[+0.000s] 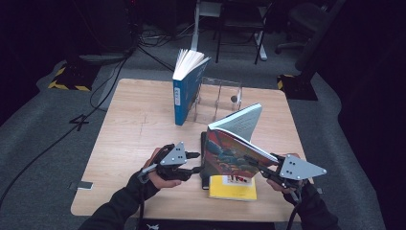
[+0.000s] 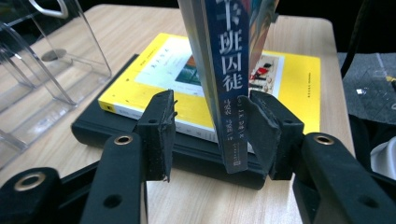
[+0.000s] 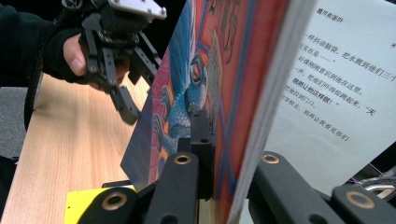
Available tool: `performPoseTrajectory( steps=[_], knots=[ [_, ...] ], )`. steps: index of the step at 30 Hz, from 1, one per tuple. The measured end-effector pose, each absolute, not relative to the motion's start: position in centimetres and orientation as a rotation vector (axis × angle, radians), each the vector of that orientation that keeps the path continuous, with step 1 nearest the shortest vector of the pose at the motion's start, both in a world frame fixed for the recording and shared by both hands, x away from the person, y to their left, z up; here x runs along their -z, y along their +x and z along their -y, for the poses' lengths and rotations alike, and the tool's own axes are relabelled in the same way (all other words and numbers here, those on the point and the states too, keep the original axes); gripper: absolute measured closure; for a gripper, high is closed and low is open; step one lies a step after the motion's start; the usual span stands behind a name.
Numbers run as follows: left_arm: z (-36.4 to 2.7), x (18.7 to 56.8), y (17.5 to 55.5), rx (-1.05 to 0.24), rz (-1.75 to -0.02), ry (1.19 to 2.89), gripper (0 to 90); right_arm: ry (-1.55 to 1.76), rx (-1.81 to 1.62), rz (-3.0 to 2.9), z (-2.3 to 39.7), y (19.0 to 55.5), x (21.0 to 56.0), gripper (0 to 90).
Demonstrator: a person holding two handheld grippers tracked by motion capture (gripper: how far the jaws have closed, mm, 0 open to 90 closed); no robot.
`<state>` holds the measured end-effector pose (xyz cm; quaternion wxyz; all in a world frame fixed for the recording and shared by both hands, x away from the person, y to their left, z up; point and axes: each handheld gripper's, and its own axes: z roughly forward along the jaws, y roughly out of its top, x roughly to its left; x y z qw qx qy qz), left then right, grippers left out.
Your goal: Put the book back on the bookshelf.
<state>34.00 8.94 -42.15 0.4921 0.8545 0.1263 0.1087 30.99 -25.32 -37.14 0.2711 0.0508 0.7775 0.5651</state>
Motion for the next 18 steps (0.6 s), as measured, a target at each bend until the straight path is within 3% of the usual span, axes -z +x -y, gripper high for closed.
performPoseTrajectory(
  steps=[10,18],
  knots=[
    [-5.6,42.9,34.4,-0.228,-0.303,2.054,44.9,0.132,-1.530,-2.097,25.4,30.5,37.3,84.0],
    [-4.6,42.3,34.9,-0.215,-0.291,1.984,50.2,0.140,-1.525,-2.098,25.9,30.1,37.4,81.0]
  ],
)
